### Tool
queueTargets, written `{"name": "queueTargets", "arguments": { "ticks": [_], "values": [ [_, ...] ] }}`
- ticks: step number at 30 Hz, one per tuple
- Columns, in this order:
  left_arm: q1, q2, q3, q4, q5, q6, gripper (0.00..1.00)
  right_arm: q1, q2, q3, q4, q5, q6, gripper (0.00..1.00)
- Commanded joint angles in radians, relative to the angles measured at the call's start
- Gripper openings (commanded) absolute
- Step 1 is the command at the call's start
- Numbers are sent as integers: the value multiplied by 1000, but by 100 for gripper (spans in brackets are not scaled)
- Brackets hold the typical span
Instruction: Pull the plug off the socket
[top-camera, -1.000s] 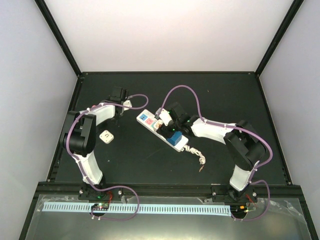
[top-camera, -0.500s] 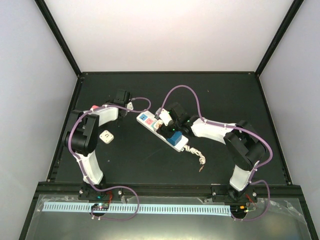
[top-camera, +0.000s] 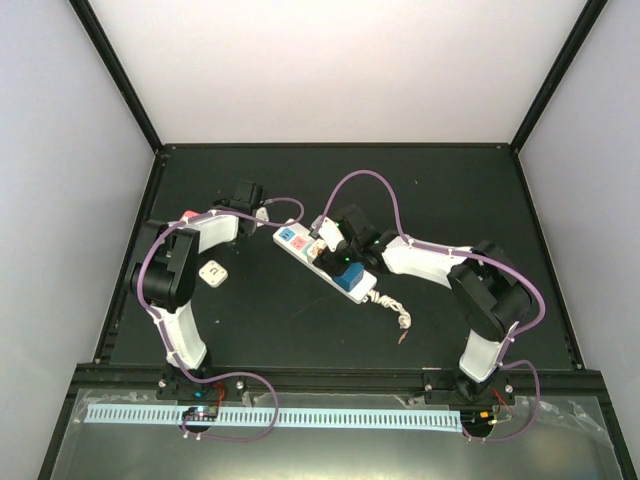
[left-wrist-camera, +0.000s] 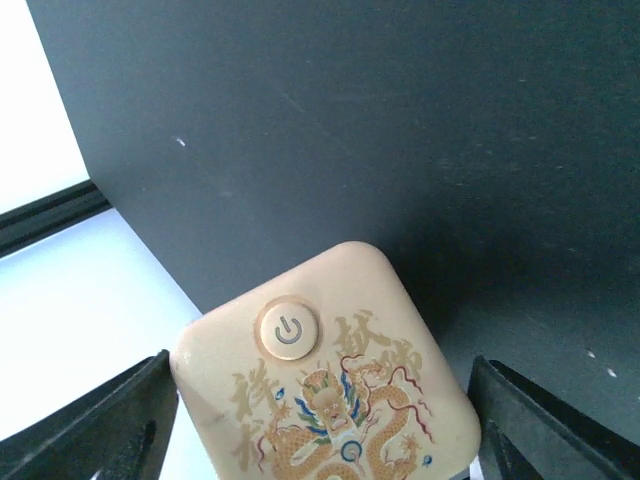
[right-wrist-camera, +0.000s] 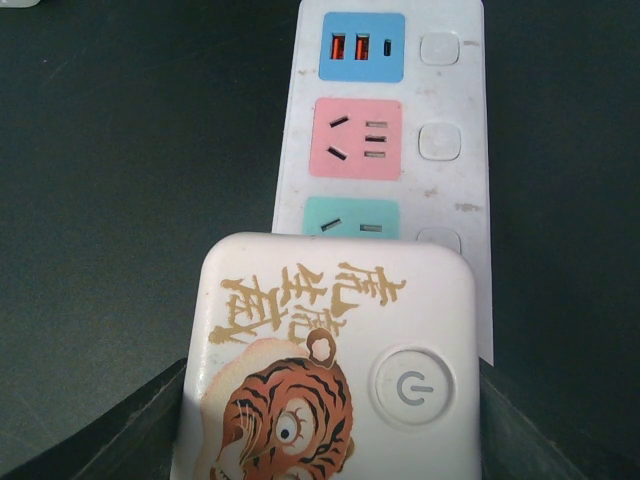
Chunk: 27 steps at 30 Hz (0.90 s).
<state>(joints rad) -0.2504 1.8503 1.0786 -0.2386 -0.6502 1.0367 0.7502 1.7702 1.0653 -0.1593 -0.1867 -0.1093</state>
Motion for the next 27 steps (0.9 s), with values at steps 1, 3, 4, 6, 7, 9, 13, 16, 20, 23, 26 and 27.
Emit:
{"name": "queueTargets", "arguments": {
  "ticks": [1, 3, 4, 6, 7, 9, 13, 16, 20, 23, 26, 27],
  "values": [
    [-9, -31, 17, -44, 22, -1, 83, -6, 55, -12, -60, 42, -4, 46],
    [-11, -39, 22, -71, 41, -17, 87, -5, 54, -12, -61, 41, -5, 46],
    [-12, -42, 24, -84, 53, -26, 89, -5, 54, -12, -61, 40, -4, 47],
    [-14, -52, 31, -105, 70, -39, 95, -6, 51, -12, -61, 39, -4, 47],
    [-15, -60, 33, -116, 82, -47, 98, -5, 51, -13, -61, 38, -4, 48],
    [-15, -81, 43, -146, 116, -72, 99, -6, 46, -15, -59, 34, -4, 49],
    [-15, -146, 75, -218, 220, -164, 99, -6, 28, -21, -52, 18, -5, 55],
    [-14, -193, 102, -254, 291, -243, 99, -6, 5, -22, -47, -6, -4, 65],
    [-12, -252, 133, -305, 408, -351, 99, -5, -56, -19, -42, -25, -7, 81],
    [-12, -302, 141, -337, 521, -422, 99, -6, -103, -17, -40, -30, -9, 90],
    [-11, -348, 144, -348, 615, -494, 99, -9, -143, -20, -46, -23, -17, 95],
    [-11, -362, 142, -349, 643, -516, 99, -12, -156, -21, -50, -23, -20, 96]
  ]
}}
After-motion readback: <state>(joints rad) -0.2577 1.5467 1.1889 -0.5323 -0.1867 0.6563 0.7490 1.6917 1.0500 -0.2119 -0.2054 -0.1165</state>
